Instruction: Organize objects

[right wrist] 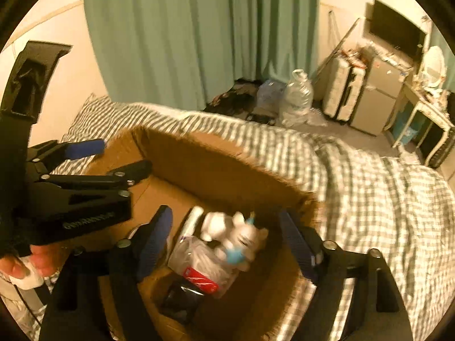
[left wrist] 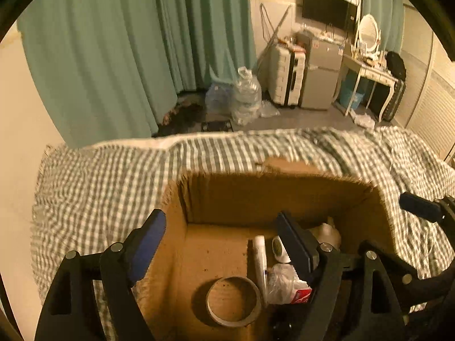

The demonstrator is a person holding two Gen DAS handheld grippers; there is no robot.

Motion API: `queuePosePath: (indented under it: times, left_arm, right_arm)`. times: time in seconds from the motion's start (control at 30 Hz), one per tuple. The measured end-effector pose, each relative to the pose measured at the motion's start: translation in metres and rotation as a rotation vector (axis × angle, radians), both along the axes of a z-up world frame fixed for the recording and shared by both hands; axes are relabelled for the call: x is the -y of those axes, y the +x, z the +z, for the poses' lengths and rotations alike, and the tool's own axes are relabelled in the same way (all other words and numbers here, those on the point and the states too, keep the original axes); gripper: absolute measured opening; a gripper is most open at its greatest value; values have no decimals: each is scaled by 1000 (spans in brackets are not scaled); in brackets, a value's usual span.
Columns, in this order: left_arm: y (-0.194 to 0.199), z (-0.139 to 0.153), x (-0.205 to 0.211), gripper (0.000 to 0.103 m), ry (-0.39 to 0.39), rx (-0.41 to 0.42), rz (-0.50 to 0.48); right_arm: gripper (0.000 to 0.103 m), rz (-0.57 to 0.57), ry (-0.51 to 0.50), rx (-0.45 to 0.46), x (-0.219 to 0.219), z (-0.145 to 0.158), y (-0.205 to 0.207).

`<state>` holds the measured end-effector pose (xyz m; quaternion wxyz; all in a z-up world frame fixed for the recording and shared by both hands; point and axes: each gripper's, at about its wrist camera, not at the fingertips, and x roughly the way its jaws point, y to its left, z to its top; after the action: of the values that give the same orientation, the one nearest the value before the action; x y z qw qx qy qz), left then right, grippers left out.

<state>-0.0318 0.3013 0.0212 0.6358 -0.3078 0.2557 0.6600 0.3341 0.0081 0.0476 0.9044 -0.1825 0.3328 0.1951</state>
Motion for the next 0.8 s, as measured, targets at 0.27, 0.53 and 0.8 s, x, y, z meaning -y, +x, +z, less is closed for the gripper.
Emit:
queuePosePath:
  times: [0.27, 0.53, 0.8]
  left_arm:
    - [-3, 73, 49, 91, 122, -6, 18]
    - [-1, 147, 132, 98, 299, 3, 8]
    - [0, 154, 215, 99, 422, -13, 17]
  right_arm:
    - [96, -69, 117, 168, 17, 82, -49]
    - [100, -78, 169, 296, 39, 138, -131]
    - [101, -102, 144, 413, 48, 135, -210]
